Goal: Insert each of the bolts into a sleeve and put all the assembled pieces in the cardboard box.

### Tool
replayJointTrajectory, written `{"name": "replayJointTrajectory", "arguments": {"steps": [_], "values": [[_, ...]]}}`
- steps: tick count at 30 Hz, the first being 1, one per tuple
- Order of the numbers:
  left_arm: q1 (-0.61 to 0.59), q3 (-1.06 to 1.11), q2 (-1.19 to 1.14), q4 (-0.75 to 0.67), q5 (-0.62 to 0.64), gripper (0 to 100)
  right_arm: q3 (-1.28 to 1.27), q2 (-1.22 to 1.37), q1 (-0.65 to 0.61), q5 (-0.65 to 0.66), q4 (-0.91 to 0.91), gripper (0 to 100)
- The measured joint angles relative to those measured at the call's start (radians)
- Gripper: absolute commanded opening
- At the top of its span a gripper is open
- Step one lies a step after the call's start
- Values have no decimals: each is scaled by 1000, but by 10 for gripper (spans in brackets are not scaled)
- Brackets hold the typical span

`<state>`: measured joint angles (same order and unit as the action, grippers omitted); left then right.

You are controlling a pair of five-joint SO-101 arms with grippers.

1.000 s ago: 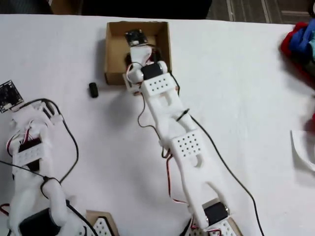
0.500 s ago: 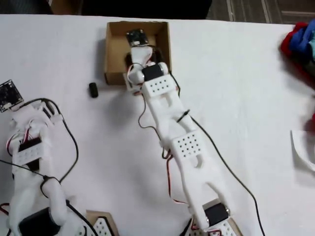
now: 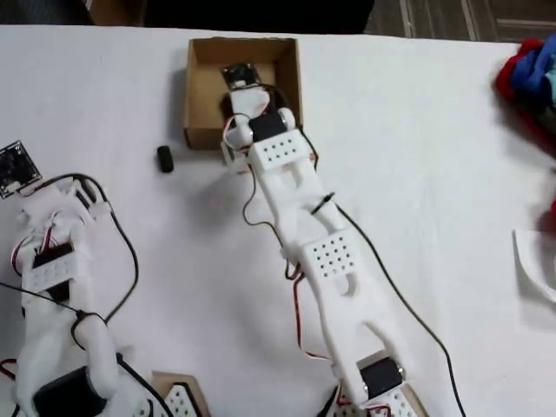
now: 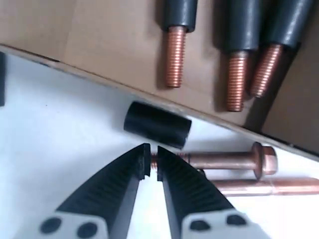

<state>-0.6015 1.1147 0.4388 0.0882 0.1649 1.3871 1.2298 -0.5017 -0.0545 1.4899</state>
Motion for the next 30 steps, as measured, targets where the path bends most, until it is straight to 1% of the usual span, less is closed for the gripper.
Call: {"name": "replayJointTrajectory", "arguments": {"steps": [4,11,21,30], "values": [[0,0,0,0,0,188,0,-32,3,0,-8,24],[0,0,0,0,0,188,0,-32,35,0,-92,24],[0,0,0,0,0,188,-2,21,35,0,-167,24],[0,0,0,0,0,188,0,43,35,0,-160,24]]}}
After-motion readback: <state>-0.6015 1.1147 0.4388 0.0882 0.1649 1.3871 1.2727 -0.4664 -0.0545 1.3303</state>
